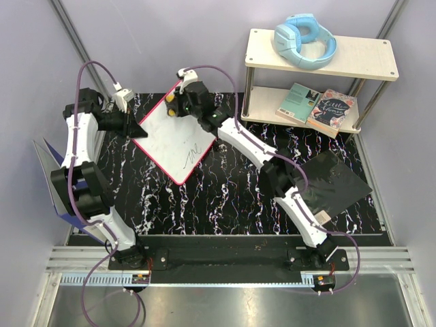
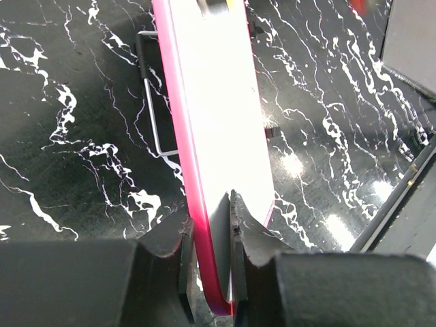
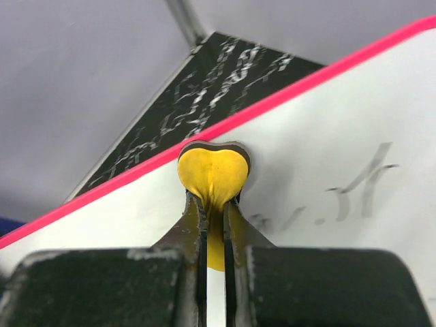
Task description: Erase the whiteboard
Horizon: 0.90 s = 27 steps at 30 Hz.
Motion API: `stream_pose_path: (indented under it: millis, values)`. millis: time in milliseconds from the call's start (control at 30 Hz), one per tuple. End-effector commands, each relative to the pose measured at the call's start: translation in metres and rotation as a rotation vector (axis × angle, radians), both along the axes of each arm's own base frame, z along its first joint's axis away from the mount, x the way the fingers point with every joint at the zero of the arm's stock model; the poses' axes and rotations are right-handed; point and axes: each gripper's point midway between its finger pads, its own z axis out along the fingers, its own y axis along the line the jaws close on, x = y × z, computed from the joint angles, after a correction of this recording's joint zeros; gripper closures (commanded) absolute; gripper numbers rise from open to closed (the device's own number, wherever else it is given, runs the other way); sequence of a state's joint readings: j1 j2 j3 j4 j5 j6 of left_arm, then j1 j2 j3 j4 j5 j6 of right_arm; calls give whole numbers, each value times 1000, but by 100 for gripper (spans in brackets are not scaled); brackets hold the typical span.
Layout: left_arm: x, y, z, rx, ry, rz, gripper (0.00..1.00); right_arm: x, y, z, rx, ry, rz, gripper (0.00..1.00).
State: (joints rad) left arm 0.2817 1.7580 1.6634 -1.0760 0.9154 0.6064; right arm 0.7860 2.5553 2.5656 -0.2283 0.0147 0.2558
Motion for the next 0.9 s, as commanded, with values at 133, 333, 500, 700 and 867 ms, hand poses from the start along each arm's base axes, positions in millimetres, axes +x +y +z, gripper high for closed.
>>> stream_pose_path:
  millis: [133,333,500,700,867]
  values:
    - [-2,3,48,267,-353,-173,100,51,-58,-122,-207,123,-166,100]
    - [-3,2,50,276,-354,-189,100,65,-73,-154,-228,161,-193,100]
    - [-4,1,46,284,-343,-201,100,73,-82,-146,-199,178,-238,100]
    - [-5,0,48,285,-349,-210,100,63,-89,-155,-198,262,-242,100]
    - [-6,-3,48,279,-349,-214,100,46,-76,-168,-192,319,-163,100]
